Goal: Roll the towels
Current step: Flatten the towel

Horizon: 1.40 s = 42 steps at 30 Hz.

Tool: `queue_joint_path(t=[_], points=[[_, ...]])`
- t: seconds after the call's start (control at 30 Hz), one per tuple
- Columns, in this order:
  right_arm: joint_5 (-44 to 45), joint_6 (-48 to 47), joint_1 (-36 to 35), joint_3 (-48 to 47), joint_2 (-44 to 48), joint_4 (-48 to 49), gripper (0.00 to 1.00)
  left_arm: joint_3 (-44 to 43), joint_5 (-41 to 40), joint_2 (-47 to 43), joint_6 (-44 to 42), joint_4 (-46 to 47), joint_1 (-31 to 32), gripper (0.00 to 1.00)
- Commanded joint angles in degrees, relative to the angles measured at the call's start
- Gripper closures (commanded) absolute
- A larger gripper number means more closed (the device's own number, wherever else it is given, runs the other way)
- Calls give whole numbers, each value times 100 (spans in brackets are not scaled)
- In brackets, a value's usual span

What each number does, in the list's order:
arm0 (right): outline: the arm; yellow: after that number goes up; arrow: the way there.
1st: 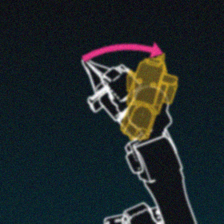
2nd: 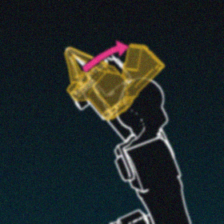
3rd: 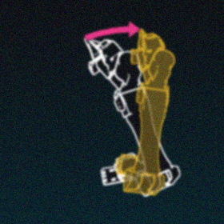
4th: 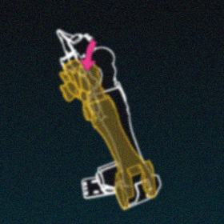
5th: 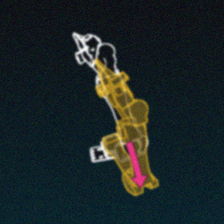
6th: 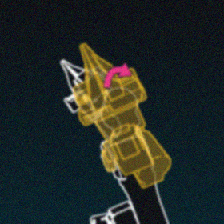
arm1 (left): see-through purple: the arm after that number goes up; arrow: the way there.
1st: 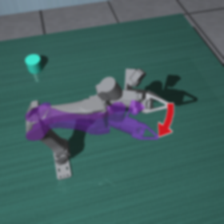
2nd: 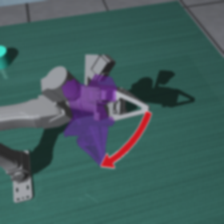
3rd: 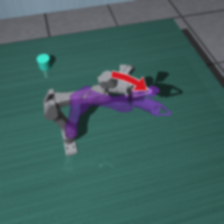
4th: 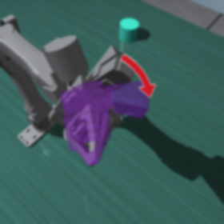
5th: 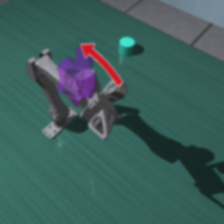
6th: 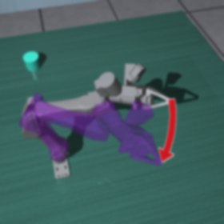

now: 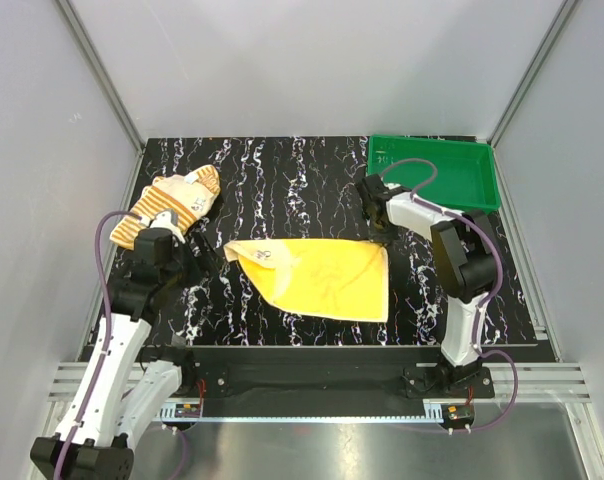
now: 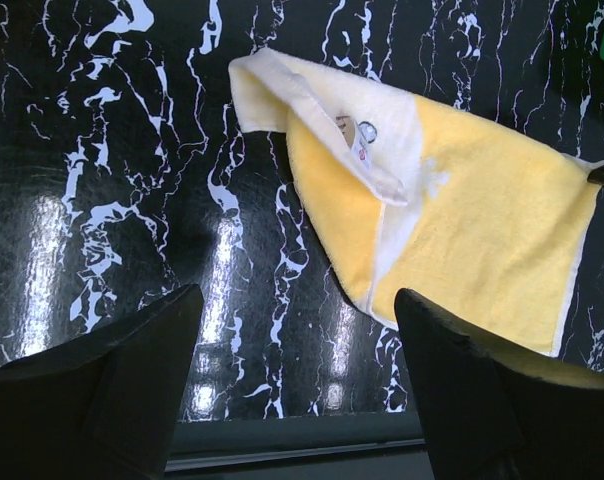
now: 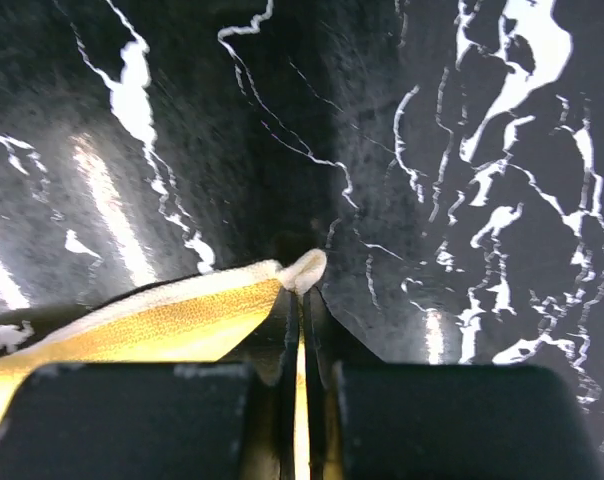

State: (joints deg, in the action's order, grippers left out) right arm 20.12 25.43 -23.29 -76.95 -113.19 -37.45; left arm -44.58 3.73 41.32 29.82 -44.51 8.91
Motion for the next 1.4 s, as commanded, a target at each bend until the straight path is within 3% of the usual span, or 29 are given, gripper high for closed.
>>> queue_joint_path(t=[0.0, 0.03, 0.07, 0.13, 0.2, 0.27, 0.4, 0.53, 0.7, 0.93, 1.07, 1.17, 1.37], points=[[379, -258, -18, 303, -116, -412, 99, 81, 277, 174, 41, 469, 23, 18], [405, -275, -9, 303, -116, -403, 91, 116, 330, 235, 119, 574, 41, 18], [379, -275, 8, 303, -116, -412, 65, 142, 339, 393, 172, 636, 50, 19], [274, -276, 17, 286, -64, -421, 37, 203, 348, 560, 286, 829, 111, 19], [221, -214, 17, 303, 155, -447, 18, 248, 287, 868, 366, 952, 278, 20], [185, -144, 17, 364, 401, -482, 12, 204, 94, 1218, 480, 1076, 557, 21], [36, -21, 17, 531, 1217, -588, 7, 28, -354, 1808, 691, 1234, 1156, 21], [-806, 181, 0, 961, 1843, -500, 7, 19, -759, 2336, 1051, 1637, 1622, 21], [-1334, 463, 8, 1471, 2502, -316, 6, -60, -1014, 3083, 1315, 1998, 1869, 22], [-2740, 823, 9, 2243, 2898, 159, 5, -568, -1304, 3988, 1500, 2289, 2045, 22], [-2882, 1235, 8, 2824, 3135, 221, 5, -789, -1427, 4418, 1535, 2342, 2071, 25], [-3057, 1472, -9, 3281, 3232, 352, 5, -930, -1515, 4700, 1535, 2368, 2071, 28], [-3418, 1842, -79, 3968, 3793, 450, 3, -1018, -1463, 5114, 1561, 2456, 2089, 51]])
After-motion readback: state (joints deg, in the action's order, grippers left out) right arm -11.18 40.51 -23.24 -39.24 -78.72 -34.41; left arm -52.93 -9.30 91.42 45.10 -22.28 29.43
